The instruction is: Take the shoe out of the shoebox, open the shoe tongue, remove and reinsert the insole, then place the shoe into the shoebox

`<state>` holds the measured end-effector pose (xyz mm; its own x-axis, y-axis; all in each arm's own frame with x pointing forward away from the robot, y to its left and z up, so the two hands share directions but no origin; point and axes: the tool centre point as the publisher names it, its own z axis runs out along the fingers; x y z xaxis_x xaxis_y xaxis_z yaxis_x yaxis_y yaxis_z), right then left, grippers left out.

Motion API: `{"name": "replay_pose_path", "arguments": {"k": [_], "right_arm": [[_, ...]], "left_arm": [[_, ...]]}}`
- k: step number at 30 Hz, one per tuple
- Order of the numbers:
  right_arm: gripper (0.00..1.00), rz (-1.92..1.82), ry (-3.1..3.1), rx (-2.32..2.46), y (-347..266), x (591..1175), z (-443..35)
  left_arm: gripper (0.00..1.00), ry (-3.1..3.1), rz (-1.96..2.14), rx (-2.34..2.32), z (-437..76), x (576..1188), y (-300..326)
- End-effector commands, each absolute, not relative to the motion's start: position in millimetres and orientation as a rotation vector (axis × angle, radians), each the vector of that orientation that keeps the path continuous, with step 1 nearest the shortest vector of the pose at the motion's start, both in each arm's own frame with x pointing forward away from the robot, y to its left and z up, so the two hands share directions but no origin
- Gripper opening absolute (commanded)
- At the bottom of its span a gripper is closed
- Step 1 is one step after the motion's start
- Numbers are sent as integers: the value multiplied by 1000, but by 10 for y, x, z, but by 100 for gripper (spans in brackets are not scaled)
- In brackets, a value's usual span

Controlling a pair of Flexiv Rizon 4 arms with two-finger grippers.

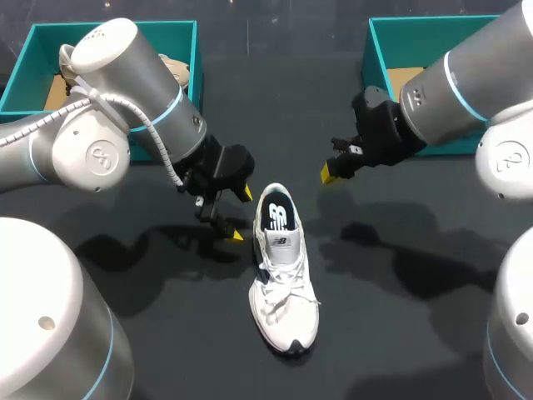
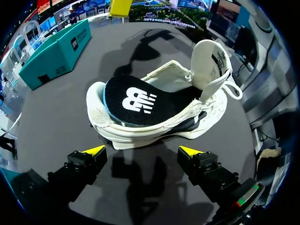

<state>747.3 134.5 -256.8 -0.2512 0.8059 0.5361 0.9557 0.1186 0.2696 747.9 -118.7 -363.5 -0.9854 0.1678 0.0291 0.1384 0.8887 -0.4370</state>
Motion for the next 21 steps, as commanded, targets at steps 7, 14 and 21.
{"name": "replay_pose_path", "arguments": {"k": [7, 14, 21], "right_arm": [[0, -655, -2202, -1973, 1572, 7275, -2668], [0, -587, -2183, -2068, 1656, 7200, -2660], [0, -535, -2164, -2146, 1698, 7178, -2668]], "left_arm": [[100, -3016, 634, -357, -3483, 7578, -748], [100, -3029, 620, -418, -3306, 7697, -419], [100, -3038, 608, -457, -3232, 7771, -261]]}}
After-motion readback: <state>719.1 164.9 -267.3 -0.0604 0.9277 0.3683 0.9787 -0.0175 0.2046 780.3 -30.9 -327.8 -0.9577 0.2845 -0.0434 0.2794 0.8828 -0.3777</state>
